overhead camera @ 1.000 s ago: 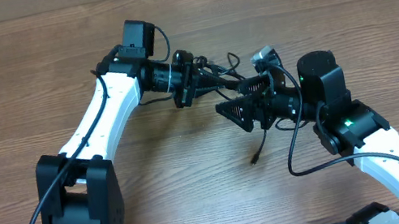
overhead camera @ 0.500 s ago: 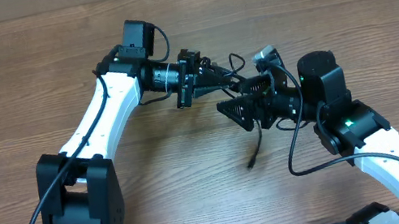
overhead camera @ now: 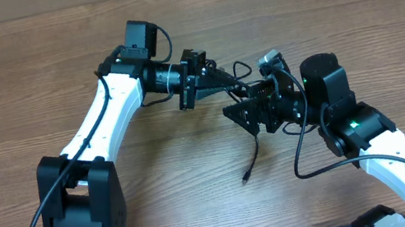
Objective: Untangle cables
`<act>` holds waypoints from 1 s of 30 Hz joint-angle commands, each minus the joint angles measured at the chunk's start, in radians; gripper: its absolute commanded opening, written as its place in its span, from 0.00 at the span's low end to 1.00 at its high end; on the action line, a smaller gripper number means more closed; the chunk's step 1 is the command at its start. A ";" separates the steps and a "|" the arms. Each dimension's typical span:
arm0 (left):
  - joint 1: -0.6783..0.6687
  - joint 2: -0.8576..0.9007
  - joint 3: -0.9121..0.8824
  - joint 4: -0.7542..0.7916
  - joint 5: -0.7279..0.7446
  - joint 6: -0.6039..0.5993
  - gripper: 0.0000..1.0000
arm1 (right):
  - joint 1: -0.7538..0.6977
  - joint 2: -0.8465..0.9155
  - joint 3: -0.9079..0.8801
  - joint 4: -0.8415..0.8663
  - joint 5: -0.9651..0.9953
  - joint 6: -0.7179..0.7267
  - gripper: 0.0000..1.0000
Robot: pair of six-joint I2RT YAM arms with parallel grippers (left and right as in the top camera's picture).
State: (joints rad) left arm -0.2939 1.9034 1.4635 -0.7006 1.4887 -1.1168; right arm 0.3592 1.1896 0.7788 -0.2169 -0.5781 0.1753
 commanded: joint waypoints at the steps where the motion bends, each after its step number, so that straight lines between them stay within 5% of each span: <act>1: 0.010 -0.003 0.026 0.002 0.002 0.138 0.04 | -0.016 0.005 0.013 -0.002 0.010 -0.022 0.83; 11: 0.025 -0.003 0.026 -0.015 -0.208 0.347 0.04 | -0.053 -0.042 0.014 -0.003 0.048 -0.020 0.79; 25: 0.011 -0.003 0.026 -0.030 0.093 0.423 0.04 | -0.053 -0.051 0.014 0.029 0.246 -0.021 0.80; 30: 0.008 -0.003 0.026 -0.054 0.092 0.413 0.04 | -0.053 -0.051 0.014 0.032 0.259 -0.021 0.81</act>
State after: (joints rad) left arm -0.2749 1.9034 1.4635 -0.7410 1.4910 -0.7319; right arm 0.3088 1.1564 0.7788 -0.1944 -0.3626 0.1585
